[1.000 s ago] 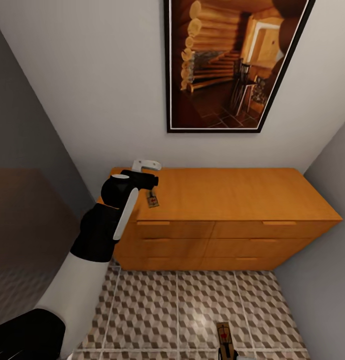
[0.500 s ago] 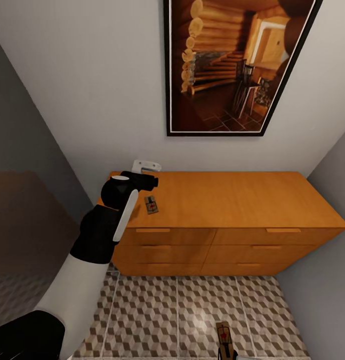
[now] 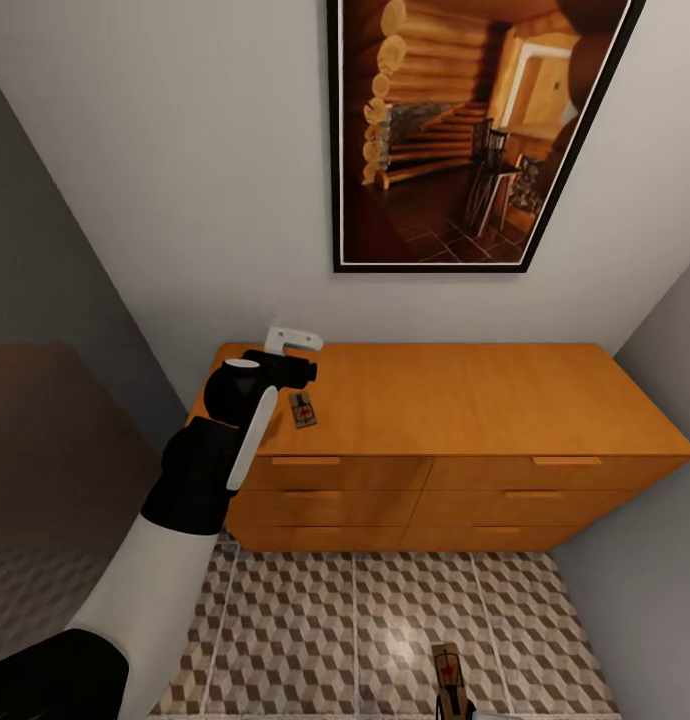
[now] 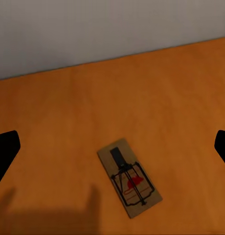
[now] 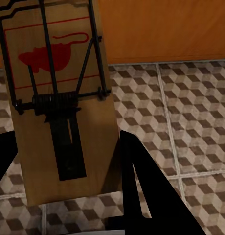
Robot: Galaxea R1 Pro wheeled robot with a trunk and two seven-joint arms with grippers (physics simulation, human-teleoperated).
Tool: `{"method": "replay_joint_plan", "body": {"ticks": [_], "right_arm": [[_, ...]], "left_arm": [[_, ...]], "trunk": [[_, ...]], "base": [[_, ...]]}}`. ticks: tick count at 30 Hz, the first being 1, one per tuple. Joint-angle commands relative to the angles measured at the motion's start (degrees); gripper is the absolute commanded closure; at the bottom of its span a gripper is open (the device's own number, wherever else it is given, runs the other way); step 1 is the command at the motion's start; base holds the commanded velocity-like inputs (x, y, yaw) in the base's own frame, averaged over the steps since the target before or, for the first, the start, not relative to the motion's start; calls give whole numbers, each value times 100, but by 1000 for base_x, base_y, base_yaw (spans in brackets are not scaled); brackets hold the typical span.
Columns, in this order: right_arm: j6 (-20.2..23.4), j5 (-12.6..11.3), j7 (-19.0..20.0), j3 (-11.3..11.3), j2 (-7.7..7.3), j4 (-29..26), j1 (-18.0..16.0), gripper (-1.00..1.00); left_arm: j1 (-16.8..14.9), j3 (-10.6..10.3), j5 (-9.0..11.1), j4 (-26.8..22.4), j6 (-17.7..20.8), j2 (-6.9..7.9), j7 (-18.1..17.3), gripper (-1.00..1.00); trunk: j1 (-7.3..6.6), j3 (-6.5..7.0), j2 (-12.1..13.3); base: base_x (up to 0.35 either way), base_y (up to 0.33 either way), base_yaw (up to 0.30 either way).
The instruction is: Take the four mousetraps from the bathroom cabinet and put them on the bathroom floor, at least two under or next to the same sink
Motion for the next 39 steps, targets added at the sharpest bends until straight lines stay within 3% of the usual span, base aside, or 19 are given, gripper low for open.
{"method": "replay_joint_plan", "body": {"ticks": [1,37,39], "right_arm": [[-17,-49,-18,51,0,3,-4,100],[-21,-42,6,51,-18,8,-3,100],[-39,-13,-13,54,47,21,-3,100]], "left_arm": [[0,-5,31,-2,23,0,39,-100],[169,-5,31,11,21,9,44,-100],[235,-23,90,76,20,75,32,-100]], "trunk": [[3,-9,-10],[3,-9,-10],[3,-9,-10]], "base": [[0,0,0],[0,0,60],[0,0,0]]}}
